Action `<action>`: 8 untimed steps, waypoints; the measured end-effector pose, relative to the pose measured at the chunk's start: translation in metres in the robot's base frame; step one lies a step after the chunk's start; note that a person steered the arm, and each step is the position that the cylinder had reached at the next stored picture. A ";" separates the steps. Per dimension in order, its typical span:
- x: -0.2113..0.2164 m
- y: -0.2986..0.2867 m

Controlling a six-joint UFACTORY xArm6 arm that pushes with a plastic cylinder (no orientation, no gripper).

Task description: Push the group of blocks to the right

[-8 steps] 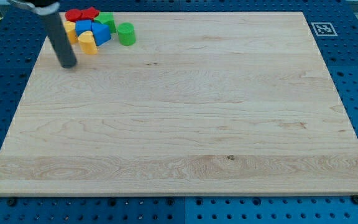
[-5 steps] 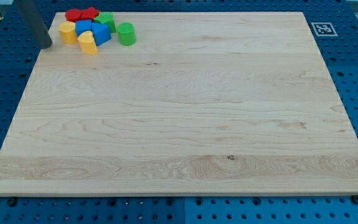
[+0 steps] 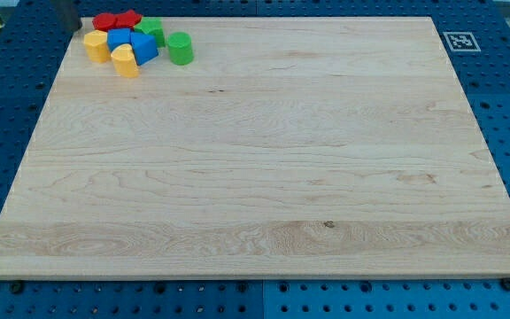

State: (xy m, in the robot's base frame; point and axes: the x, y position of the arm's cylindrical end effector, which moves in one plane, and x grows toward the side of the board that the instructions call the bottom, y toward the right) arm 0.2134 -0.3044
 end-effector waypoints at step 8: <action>0.000 0.119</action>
